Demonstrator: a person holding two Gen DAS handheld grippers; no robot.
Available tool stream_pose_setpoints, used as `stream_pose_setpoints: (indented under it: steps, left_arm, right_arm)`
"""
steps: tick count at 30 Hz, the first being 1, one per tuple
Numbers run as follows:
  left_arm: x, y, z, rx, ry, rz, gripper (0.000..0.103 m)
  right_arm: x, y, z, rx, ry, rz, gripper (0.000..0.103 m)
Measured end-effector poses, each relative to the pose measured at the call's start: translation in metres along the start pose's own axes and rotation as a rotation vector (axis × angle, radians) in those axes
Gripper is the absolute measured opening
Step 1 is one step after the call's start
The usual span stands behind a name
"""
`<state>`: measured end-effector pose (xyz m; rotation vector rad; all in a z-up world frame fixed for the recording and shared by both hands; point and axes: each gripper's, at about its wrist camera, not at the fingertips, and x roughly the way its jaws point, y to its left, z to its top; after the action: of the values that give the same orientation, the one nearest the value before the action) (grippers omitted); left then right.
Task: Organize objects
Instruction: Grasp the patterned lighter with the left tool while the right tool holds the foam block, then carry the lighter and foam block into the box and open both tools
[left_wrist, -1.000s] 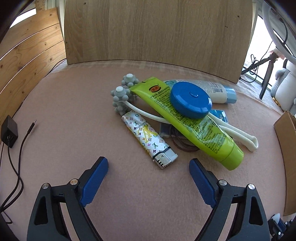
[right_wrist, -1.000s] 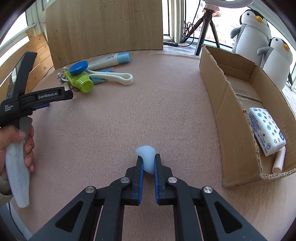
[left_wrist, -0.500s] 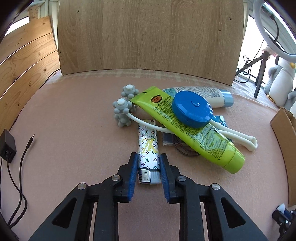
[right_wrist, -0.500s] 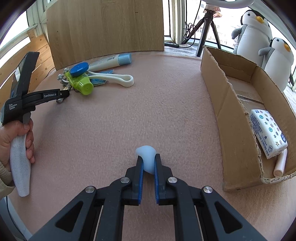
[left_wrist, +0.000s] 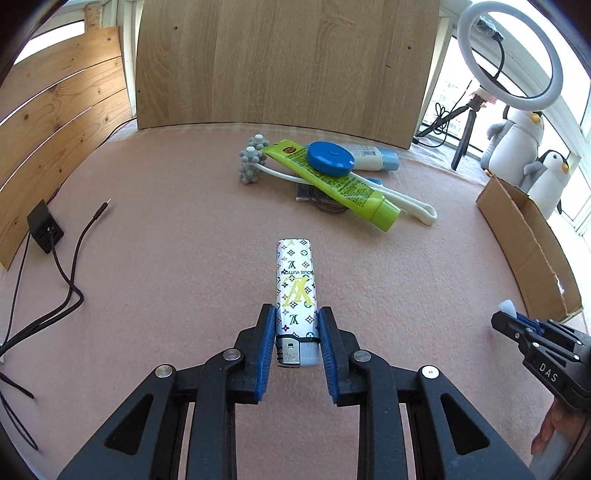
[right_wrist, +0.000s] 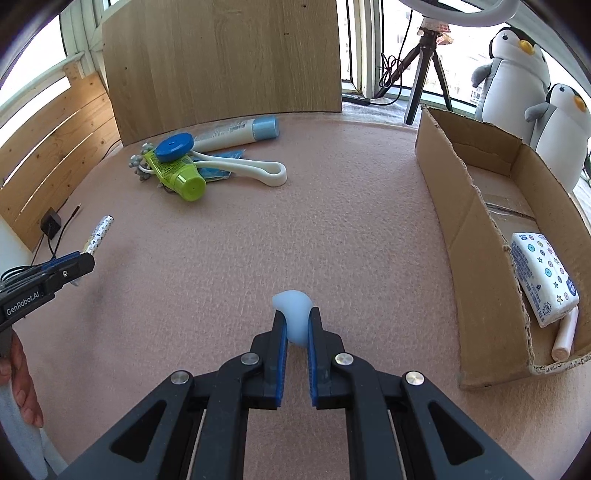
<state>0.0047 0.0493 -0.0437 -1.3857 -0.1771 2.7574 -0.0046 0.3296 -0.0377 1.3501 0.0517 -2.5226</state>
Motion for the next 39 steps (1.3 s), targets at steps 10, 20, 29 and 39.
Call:
stream_pose_setpoints:
  steps: [10, 20, 29, 39]
  left_arm:
    - [-0.050, -0.020, 0.002, 0.024, -0.085, -0.052, 0.025]
    - [-0.084, -0.016, 0.003, 0.007, -0.135, -0.024, 0.025]
    - [-0.089, -0.039, 0.002, 0.030, -0.134, -0.016, 0.025]
    - [-0.070, -0.121, 0.013, 0.117, -0.121, -0.091, 0.025]
  right_arm:
    - [-0.047, 0.030, 0.025, -0.065, -0.112, 0.025, 0.009]
    - [-0.069, 0.059, 0.029, -0.133, -0.164, 0.072, 0.009]
    - [-0.077, 0.047, 0.025, -0.123, -0.186, 0.094, 0.009]
    - [-0.092, -0.025, 0.018, -0.032, -0.213, 0.034, 0.009]
